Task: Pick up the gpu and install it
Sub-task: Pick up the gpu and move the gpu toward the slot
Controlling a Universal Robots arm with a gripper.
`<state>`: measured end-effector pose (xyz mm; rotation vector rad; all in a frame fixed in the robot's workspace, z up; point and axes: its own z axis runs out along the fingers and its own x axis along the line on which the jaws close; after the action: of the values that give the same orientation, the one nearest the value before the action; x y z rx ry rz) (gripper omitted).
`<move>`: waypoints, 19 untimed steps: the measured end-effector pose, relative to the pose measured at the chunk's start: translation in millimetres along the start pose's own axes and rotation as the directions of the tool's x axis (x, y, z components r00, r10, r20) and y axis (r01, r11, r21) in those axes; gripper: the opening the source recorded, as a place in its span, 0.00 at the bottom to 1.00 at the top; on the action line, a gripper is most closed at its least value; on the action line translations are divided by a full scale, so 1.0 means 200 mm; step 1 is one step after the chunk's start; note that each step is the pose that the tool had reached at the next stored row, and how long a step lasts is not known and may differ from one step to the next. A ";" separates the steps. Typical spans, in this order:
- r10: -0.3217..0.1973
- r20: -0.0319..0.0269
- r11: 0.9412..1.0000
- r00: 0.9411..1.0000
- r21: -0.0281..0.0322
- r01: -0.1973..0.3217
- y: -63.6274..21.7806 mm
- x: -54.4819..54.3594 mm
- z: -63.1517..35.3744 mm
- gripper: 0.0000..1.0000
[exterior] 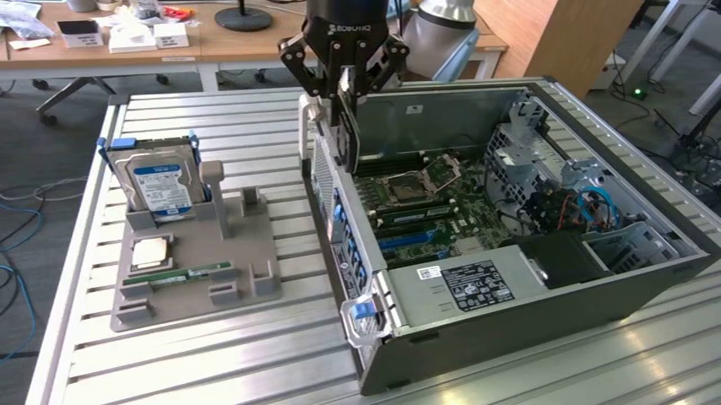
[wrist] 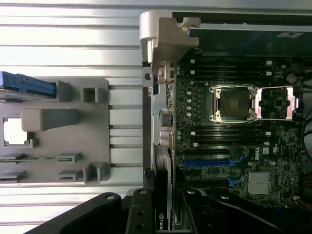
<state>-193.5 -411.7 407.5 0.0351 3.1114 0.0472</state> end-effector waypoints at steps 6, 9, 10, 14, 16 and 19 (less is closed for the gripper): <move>0.000 0.000 1.000 1.000 0.000 0.000 0.008 -0.07 0.003 0.26; 0.000 0.000 1.000 1.000 0.000 0.000 0.012 -0.12 0.004 0.26; 0.000 0.000 1.000 1.000 0.000 0.000 0.013 -0.13 0.004 0.26; 0.000 0.000 1.000 1.000 0.000 0.000 0.019 -0.18 0.007 0.26; 0.000 0.000 1.000 1.000 0.000 0.000 0.022 -0.21 0.008 0.26; 0.000 0.000 1.000 1.000 0.000 0.000 0.026 -0.25 0.009 0.26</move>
<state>-143.5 -407.6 407.4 0.0354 3.1114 0.0473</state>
